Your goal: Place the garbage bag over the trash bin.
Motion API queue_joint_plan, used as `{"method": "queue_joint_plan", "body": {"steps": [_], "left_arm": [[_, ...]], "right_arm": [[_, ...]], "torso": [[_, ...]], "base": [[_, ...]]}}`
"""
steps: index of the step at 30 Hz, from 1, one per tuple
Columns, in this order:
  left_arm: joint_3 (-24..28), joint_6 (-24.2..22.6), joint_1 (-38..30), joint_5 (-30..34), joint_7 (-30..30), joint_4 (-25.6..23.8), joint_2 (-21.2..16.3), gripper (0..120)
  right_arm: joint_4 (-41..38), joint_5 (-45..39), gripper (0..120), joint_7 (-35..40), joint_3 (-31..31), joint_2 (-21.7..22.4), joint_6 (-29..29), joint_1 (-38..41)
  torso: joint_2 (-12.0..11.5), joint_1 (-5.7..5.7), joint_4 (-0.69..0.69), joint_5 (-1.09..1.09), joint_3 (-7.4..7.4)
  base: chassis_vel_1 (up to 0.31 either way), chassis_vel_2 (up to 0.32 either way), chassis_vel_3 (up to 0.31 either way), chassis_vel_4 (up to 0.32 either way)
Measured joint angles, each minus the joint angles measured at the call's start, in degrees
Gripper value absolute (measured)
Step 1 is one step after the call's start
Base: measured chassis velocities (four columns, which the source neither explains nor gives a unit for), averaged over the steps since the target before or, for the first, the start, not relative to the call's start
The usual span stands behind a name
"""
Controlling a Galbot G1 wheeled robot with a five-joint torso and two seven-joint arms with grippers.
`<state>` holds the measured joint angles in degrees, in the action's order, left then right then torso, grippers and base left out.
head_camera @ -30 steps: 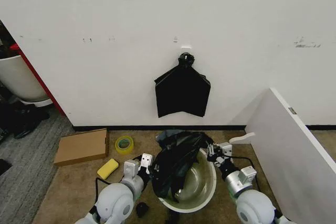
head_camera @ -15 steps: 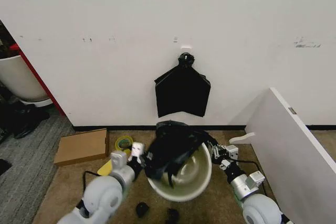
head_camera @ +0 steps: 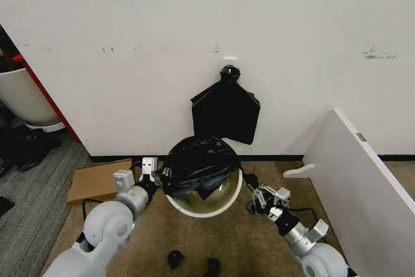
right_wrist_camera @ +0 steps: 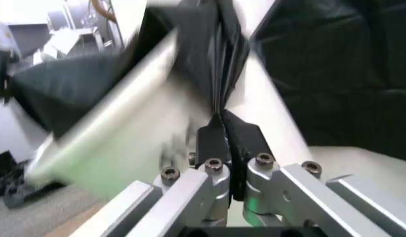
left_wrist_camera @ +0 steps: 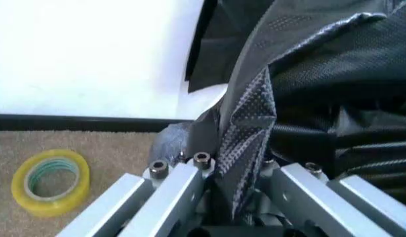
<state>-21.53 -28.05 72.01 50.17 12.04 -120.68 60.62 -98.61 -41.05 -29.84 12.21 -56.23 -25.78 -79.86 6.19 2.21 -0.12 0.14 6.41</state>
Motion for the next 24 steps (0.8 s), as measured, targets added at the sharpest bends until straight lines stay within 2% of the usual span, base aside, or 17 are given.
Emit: {"method": "queue_joint_plan", "body": {"steps": [7, 12, 15, 18, 20, 22, 24], "left_arm": [[-1.91, -1.64, -1.05, 3.14, 0.87, -1.58, 0.28, 1], [-2.14, -1.74, -1.66, 3.78, 1.26, -1.65, 0.58, 1], [-1.26, 1.74, -1.75, 3.09, 2.0, -0.78, 1.35, 1], [-1.12, 2.38, -1.7, 2.77, 2.04, -0.62, 1.49, 1], [-0.51, 5.02, -1.46, 1.07, 2.18, 0.24, 2.43, 1], [-0.15, 6.27, -1.29, 0.23, 2.22, 0.63, 2.91, 1], [-0.11, 6.37, -1.26, 0.15, 2.22, 0.67, 2.96, 1]], "right_arm": [[6.23, 3.36, 0, 0.21, 0.33, -3.15, -1.93, 3.26], [8.15, 5.39, 0, 1.03, 0.76, -3.88, -3.47, 4.15], [4.92, 5.79, 14, 6.62, 0.81, -3.99, -4.19, 2.59], [4.0, 5.76, 16, 7.51, 0.81, -3.89, -4.23, 2.14], [-0.56, 5.65, 31, 12.24, 0.49, -3.23, -4.17, -0.15], [-3.18, 5.14, 36, 14.49, 0.06, -2.78, -3.66, -1.41], [-3.55, 5.06, 36, 14.79, 0.0, -2.73, -3.54, -1.56]], "torso": [[0.0, 0.0, 0.01, 0.0, 0.0], [0.0, 0.0, 0.01, 0.02, 0.0], [0.0, 0.0, 0.0, 0.0, 0.0], [0.0, 0.0, 0.0, 0.0, 0.0], [0.0, 0.0, 0.01, 0.01, 0.0], [0.0, 0.0, 0.01, 0.0, 0.0], [0.0, 0.0, 0.01, 0.0, 0.0]], "base": [[0.0, 0.0, 0.0, 0.0], [0.0, 0.0, 0.0, 0.0], [0.0, 0.0, 0.0, 0.0], [0.0, 0.0, 0.0, 0.0], [0.0, 0.0, 0.0, 0.0], [0.0, 0.0, 0.0, 0.0], [0.0, 0.0, 0.0, 0.0]]}}
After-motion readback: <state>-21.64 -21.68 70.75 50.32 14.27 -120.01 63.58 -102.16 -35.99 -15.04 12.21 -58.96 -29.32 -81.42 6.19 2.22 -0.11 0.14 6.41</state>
